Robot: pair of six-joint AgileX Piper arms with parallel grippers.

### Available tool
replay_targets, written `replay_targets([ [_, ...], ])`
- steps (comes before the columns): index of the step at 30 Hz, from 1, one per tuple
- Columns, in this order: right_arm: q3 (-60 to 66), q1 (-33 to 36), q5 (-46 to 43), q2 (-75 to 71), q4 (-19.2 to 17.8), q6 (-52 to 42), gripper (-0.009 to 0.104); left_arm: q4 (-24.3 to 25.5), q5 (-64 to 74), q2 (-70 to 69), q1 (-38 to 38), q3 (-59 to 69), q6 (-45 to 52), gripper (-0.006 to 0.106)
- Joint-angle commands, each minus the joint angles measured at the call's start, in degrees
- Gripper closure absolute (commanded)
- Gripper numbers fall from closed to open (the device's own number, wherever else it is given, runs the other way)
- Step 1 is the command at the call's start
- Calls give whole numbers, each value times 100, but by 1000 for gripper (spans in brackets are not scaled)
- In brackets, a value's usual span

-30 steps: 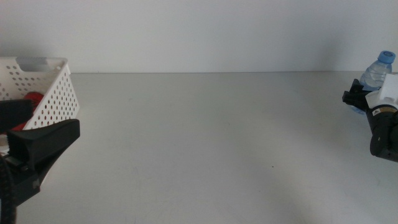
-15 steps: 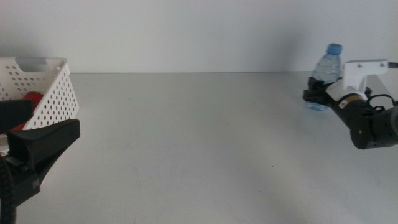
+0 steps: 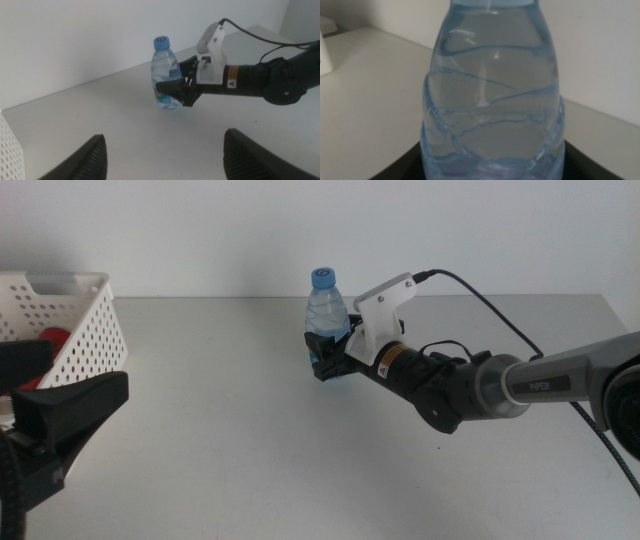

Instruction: Use arms to grab the bottles and put them into the dustbin to the left of the table.

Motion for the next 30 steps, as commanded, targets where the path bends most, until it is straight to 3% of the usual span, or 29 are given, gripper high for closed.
replay_targets([
  [1, -279, 78, -655, -277, 151, -96, 96, -44, -437, 17, 3, -167, -89, 25],
  [7, -279, 119, -804, -116, 186, -427, 95, -44, -437, 17, 3, -167, -89, 25],
  [10, -279, 119, -810, -121, 248, -432, 88, -44, -437, 17, 3, -167, -89, 25],
  [13, -279, 119, -696, -125, 299, -344, 73, -44, -437, 17, 3, -167, -89, 25],
  [19, -279, 119, -165, -246, 249, -60, 23, -44, -437, 17, 3, -167, -89, 25],
  [22, -269, 119, 318, -468, 249, 50, 10, -44, -437, 17, 3, -167, -89, 25],
  [30, 443, 106, 1690, -2088, 244, 353, 17, -44, -437, 17, 3, -167, -89, 25],
])
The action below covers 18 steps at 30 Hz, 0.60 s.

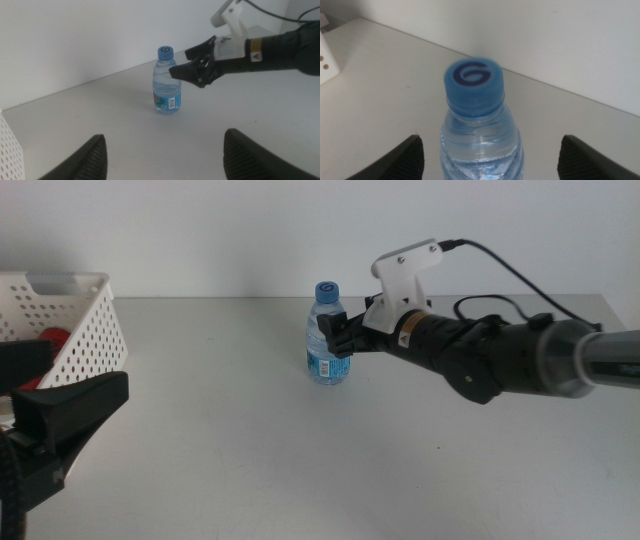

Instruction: Use arms to grab the bottles and put them into the dustbin to the left of the table.

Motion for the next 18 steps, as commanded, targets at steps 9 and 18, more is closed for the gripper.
replay_targets([
  [9, 1024, 34, 2206, -3370, -8, 229, 27, -44, -437, 17, 3, -167, -89, 25],
  [18, 1099, 33, 4913, -5143, 226, -101, 27, -44, -437, 17, 3, -167, -89, 25],
])
